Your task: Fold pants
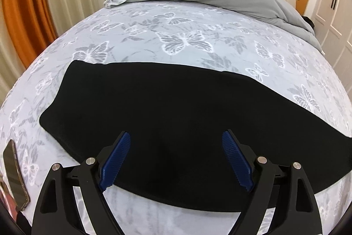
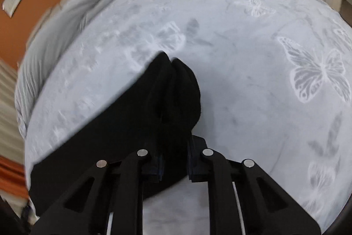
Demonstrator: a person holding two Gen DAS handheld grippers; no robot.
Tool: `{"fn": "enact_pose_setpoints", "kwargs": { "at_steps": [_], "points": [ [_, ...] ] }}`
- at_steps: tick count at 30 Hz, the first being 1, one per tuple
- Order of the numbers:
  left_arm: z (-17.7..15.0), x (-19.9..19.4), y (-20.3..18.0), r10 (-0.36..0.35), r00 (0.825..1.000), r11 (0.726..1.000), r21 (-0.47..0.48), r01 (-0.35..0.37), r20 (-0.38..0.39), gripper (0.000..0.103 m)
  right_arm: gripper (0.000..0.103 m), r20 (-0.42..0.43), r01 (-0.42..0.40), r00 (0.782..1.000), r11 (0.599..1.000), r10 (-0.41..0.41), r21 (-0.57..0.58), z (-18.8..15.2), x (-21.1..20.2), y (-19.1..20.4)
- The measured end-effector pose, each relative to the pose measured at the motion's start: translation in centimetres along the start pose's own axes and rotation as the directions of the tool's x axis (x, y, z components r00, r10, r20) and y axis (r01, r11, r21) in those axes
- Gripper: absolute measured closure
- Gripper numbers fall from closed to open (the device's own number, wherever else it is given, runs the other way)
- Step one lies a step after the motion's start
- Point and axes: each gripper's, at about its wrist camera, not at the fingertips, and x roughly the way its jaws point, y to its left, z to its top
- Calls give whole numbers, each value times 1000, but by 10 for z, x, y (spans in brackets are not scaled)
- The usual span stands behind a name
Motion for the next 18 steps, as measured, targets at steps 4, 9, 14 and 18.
{"fn": "enact_pose_setpoints", "kwargs": {
  "at_steps": [4,9,14,18],
  "points": [
    [3,-3,18,-30,999,999,-45,29,-11,20,89,76,-152,985,985,158,-76,-4,-36,59],
    [8,-5,38,-25,1000,996,-80,25,-1,20,89,86,-292,941,915,326,-280,-41,-72,163],
    [12,-14,61,-20,1000,994,-111,22,21,20,89,-8,-374,908,801,419,-468,-90,-72,261],
    [15,-17,84,-7,1000,987,-161,11,27,20,89,-129,-414,899,716,419,-562,-139,-44,328]
  ]
}}
